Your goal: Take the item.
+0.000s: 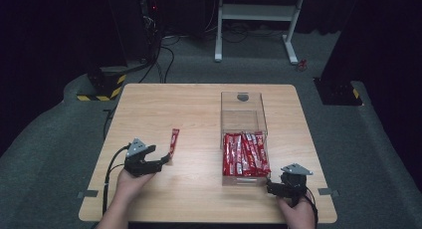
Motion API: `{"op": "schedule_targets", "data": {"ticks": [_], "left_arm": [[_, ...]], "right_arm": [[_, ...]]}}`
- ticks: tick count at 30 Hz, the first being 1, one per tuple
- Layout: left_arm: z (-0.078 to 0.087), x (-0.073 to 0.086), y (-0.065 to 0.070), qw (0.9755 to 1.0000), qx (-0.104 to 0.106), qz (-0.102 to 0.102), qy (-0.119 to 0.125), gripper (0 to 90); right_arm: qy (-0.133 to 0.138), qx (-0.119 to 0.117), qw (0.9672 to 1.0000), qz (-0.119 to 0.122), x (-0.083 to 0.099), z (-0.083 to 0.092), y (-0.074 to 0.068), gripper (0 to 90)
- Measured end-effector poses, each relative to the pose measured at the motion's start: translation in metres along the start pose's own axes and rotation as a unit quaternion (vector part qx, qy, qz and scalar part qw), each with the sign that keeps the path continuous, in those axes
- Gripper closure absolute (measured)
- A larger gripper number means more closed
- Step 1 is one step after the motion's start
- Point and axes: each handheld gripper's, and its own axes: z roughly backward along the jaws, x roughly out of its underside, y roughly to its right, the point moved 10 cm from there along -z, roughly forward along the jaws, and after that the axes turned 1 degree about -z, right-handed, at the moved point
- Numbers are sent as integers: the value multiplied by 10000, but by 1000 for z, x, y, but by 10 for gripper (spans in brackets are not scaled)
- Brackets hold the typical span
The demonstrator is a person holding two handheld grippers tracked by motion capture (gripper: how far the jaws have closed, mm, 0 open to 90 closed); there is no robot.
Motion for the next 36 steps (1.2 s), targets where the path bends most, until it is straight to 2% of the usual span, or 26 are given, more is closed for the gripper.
{"op": "schedule_targets", "data": {"ticks": [5, 13, 22, 24, 26, 29, 32, 36], "left_arm": [[18, 4, -8, 9999, -108, -9, -7, 266], [37, 25, -24, 9995, -300, 61, -84, 270], [50, 70, -43, 9972, -518, 122, -534, 265], [50, 82, -46, 9957, -624, 37, -678, 265], [48, 92, -48, 9933, -738, -55, -891, 261], [48, 92, -47, 9911, -902, -293, -937, 235], [45, 93, -44, 9920, -771, -196, -983, 196], [44, 93, -44, 9923, -730, -190, -987, 162]], "right_arm": [[1, 1, 10000, 1, 0, 0, 0, 102], [0, 0, 10000, 2, 0, 0, 0, 102], [-1, 6, 10000, 6, 0, 0, 0, 103], [-1, 5, 10000, 7, 0, 0, 0, 103], [-1, 5, 10000, 7, 0, 0, 0, 103], [-1, 6, 10000, 6, 0, 0, 0, 103], [-3, 5, 10000, 6, 0, 0, 0, 103], [-2, 6, 10000, 5, 0, 0, 0, 103]]}}
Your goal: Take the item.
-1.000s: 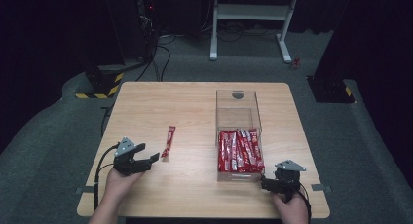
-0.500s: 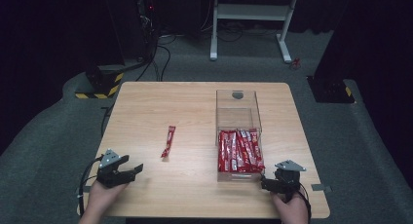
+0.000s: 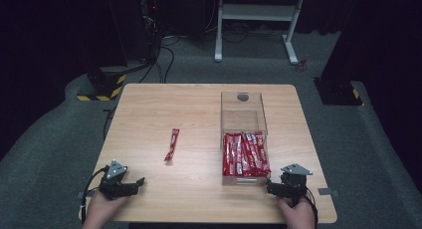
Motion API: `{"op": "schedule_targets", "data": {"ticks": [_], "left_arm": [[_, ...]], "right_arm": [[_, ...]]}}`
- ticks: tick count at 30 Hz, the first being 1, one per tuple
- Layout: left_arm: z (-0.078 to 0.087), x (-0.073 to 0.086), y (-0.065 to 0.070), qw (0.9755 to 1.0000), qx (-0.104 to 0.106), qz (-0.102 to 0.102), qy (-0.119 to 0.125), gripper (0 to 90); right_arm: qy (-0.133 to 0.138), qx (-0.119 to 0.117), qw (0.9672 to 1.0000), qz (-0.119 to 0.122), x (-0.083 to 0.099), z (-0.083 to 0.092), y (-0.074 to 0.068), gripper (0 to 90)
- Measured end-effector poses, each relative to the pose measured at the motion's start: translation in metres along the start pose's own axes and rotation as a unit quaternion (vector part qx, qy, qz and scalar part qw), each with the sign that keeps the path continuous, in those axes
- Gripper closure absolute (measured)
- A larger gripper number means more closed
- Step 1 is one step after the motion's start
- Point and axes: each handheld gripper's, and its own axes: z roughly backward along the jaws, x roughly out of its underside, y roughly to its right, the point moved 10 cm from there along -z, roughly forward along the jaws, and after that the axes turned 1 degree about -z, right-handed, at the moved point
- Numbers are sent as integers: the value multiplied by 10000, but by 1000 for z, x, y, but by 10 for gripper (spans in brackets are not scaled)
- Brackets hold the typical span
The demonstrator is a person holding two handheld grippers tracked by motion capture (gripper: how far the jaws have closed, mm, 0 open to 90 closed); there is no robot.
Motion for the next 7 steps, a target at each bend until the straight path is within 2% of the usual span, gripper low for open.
{"op": "schedule_targets", "data": {"ticks": [7], "left_arm": [[0, 0, -2, 10000, -9, -14, 6, 160]], "right_arm": [[0, 1, 10000, 0, 0, 0, 0, 103]]}}
